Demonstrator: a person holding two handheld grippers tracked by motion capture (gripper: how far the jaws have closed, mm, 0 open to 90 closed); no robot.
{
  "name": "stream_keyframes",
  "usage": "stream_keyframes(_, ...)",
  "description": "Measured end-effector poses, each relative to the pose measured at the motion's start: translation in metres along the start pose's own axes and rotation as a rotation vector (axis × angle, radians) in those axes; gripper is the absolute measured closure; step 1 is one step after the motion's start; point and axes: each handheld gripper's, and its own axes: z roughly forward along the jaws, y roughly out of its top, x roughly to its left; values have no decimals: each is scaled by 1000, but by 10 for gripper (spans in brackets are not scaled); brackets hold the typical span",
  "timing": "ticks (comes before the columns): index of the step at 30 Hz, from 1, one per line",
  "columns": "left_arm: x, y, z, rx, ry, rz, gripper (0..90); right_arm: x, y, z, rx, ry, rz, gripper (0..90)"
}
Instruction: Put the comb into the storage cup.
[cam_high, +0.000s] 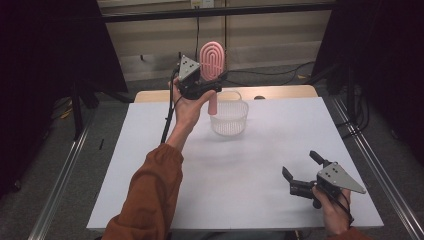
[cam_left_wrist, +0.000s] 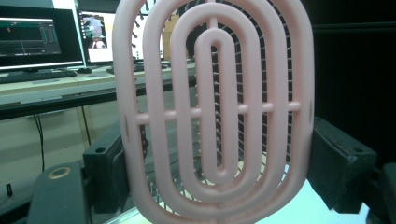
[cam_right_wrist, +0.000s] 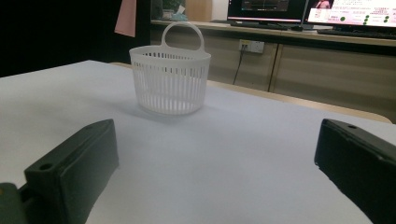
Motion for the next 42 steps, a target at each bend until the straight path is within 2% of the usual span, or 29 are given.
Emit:
stream_keyframes(2,1,-2,3,1,4,-12,198,0,0,0,0,0,-1,0)
stream_keyframes(5,1,-4,6,6,9,-3,198,0,0,1,1,1,-2,0)
stream_keyframes(17,0,-20,25,31,30,-18,198,0,0,0,2,6,1,0)
stream_keyframes(19,-1,-22,26,41,33,-6,198,0,0,0,2,8,1,0)
stream_keyframes(37,-2,-35,26,86,17,-6,197,1,0,0,3,14,-2,0)
stream_keyframes(42,-6,-41,25,106,8,15,197,1,0,0,4,15,-2,0)
